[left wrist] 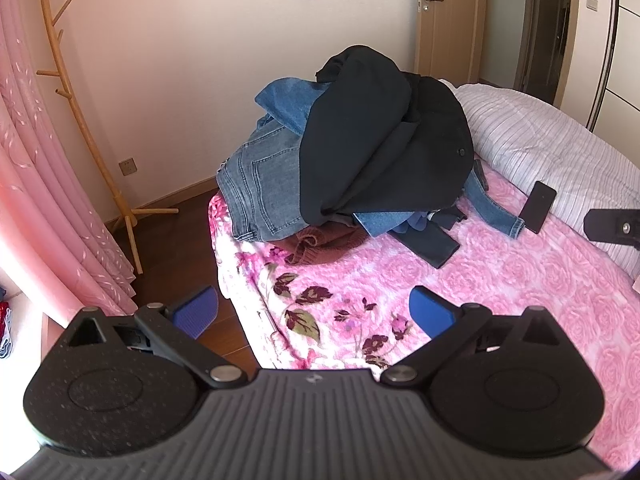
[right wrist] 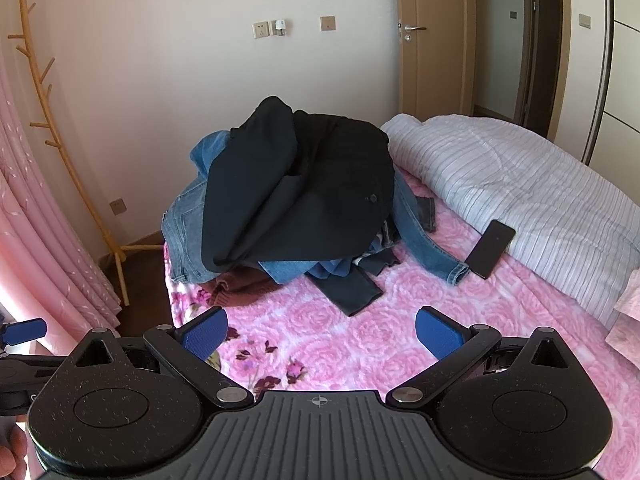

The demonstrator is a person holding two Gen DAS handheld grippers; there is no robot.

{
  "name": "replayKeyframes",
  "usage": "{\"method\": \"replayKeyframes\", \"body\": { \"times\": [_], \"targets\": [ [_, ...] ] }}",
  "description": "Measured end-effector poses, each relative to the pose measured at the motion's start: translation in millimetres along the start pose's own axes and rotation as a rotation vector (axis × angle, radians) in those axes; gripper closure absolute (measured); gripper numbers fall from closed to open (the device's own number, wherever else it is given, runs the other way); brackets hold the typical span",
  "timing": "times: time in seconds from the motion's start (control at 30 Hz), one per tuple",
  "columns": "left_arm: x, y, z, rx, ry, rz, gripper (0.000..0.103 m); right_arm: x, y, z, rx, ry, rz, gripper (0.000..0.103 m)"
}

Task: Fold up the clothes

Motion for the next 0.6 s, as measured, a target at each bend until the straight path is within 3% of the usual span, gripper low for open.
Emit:
{"method": "replayKeyframes", "body": {
  "times": [0.6],
  "targets": [
    [9.0,7.4,-4.6,0.014,-0.020,-0.014,0.002,9.8,5.3,3.8,0.013,-0.023,-0.015,0.001]
  ]
}}
Point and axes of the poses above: each gripper's, at about its wrist camera, not at the fingertips, and y roughly against the way its jaws point, x to its right, z to its underside, the point moved 2 cm from there along -y, roughly the way its jaws point, and after that the axes turned 11 degrees about y, right-handed, at the moved point
